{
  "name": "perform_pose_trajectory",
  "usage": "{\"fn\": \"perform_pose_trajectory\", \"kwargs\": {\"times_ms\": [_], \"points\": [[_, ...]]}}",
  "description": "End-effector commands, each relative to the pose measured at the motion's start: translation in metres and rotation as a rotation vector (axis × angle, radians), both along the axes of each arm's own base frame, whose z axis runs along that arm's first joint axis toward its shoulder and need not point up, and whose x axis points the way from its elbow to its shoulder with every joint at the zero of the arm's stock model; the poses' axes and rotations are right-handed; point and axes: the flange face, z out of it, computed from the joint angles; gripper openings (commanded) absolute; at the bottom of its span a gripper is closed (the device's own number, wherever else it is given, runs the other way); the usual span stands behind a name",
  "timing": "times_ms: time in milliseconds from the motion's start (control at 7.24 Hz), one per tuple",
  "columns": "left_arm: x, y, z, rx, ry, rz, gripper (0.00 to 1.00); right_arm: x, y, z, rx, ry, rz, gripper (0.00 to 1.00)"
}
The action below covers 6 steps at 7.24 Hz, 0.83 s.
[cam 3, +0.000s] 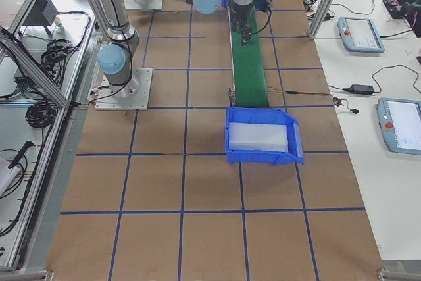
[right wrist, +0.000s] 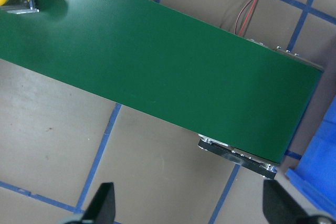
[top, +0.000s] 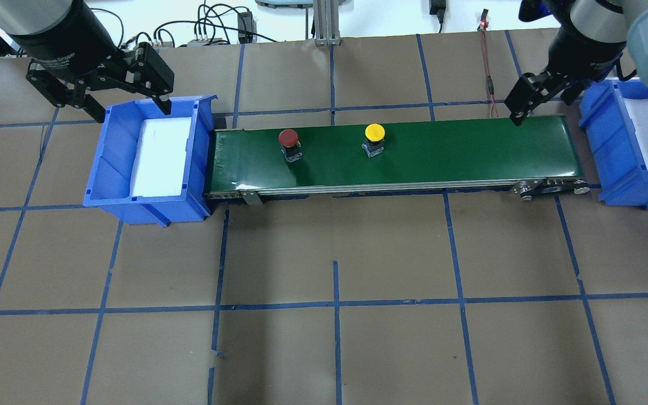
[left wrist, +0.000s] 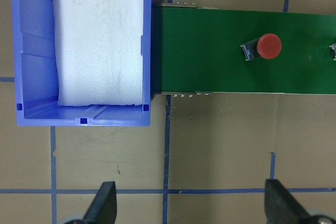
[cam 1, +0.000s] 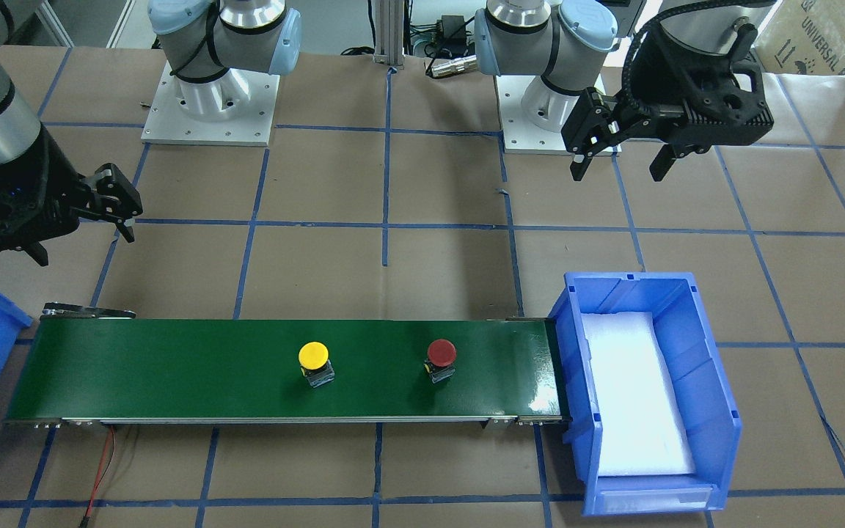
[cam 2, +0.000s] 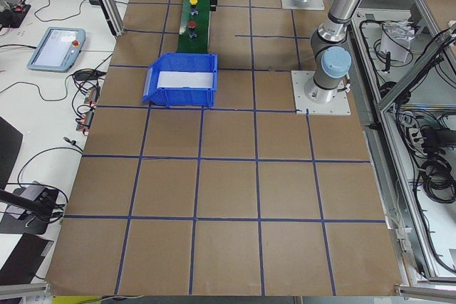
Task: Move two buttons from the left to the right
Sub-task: 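Raise the left gripper away while the right gripper moves toward the conveyor end, then lower the right gripper beside the conveyor end near the right bin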
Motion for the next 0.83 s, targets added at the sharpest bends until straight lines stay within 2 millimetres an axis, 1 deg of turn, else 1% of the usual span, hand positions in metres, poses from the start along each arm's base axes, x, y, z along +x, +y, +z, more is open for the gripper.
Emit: {"fn": "perform_pose_trajectory", "kwargs": {"times_ms": [0, 276, 414, 553, 691], "points": [[0.001, -0.001, -0.001, 0.004, -0.008, 0.004, 1.00, -0.013, -0.010, -0.013, 0.016, 0.003, 0.240, 1.00], [0.000, 0.000, -0.007, 0.013, 0.002, 0.004, 1.00, -0.013, -0.015, -0.016, -0.004, 0.005, 0.336, 1.00], [-0.001, 0.002, -0.014, 0.024, -0.003, 0.003, 1.00, -0.015, -0.017, -0.019, 0.005, 0.011, 0.397, 1.00], [-0.002, 0.004, -0.017, 0.021, -0.003, 0.001, 1.00, -0.023, -0.017, -0.020, 0.010, 0.018, 0.472, 1.00], [-0.003, 0.008, -0.018, 0.023, -0.003, -0.001, 1.00, -0.046, -0.018, -0.029, 0.021, 0.006, 0.617, 1.00]]}}
